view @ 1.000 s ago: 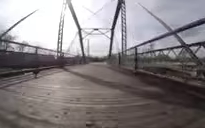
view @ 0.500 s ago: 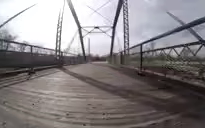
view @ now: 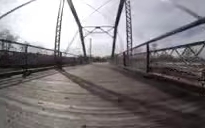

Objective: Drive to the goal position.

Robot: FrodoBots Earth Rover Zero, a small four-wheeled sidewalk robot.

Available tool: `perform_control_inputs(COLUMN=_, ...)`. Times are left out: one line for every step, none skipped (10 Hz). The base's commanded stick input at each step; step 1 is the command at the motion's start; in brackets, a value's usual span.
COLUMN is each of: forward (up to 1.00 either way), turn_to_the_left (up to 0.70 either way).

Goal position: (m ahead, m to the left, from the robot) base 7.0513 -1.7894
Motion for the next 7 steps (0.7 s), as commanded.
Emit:
perform_control_inputs(forward=1.0, turn_to_the_left=-0.07)
perform_control_inputs(forward=1.0, turn_to_the_left=-0.17)
perform_control_inputs(forward=1.0, turn_to_the_left=-0.27)
perform_control_inputs(forward=1.0, turn_to_the_left=-0.23)
perform_control_inputs(forward=1.0, turn_to_the_left=-0.16)
perform_control_inputs(forward=1.0, turn_to_the_left=-0.09)
perform_control_inputs(forward=1.0, turn_to_the_left=-0.02)
